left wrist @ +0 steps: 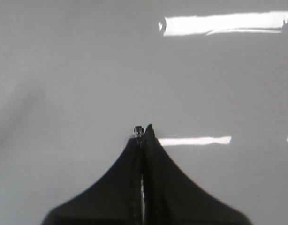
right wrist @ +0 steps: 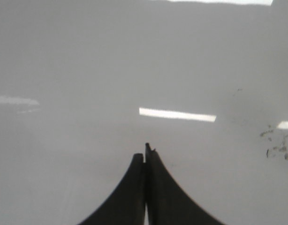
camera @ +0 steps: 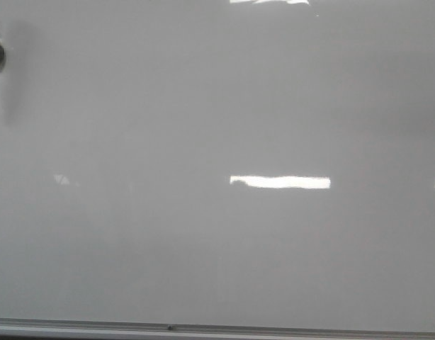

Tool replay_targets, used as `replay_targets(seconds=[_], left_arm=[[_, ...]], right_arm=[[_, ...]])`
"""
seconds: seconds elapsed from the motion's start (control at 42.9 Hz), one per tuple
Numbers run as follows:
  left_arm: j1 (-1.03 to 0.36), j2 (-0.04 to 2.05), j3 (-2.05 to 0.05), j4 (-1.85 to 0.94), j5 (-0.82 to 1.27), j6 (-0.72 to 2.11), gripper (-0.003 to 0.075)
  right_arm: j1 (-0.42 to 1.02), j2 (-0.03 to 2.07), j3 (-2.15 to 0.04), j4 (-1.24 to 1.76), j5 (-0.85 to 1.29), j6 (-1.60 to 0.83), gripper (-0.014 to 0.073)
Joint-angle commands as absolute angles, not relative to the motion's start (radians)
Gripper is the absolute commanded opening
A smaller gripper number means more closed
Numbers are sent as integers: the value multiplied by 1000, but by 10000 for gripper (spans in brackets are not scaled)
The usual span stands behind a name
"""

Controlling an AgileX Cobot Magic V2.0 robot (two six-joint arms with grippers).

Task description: Write number 4 on whiteboard

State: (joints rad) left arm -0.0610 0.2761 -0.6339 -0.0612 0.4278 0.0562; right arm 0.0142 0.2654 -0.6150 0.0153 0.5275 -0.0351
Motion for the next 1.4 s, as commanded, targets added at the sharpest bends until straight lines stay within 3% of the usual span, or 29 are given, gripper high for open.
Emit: replay_targets(seconds=[0.0, 0.443, 0.537, 0.583, 0.653, 0.77, 0.84, 0.91, 1.377], left_arm=[[-60, 343, -667, -71, 406, 49, -20], [-60, 510, -665, -78, 498, 49, -20], [-60, 535, -665, -78, 496, 49, -20], [-60, 544, -665, -78, 496, 49, -12], [-60, 566, -665, -78, 496, 49, 45], [-60, 606, -665, -78, 473, 49, 295], [-60, 631, -665, -78, 450, 49, 439], [-60, 661, -667, -78, 424, 49, 536], [-62, 1001, -785, -82, 325, 49, 543]], right_arm=[[15, 338, -655, 20, 520, -35, -69], [15, 546, -654, 20, 564, -36, -66], [15, 578, -654, 20, 559, -36, 0], [15, 587, -654, 20, 559, -39, 76], [15, 594, -654, 20, 555, -47, 213], [15, 595, -654, 20, 548, -47, 500], [15, 595, -654, 20, 549, -47, 591], [15, 595, -654, 20, 551, -47, 610], [15, 595, -654, 20, 556, -47, 610]])
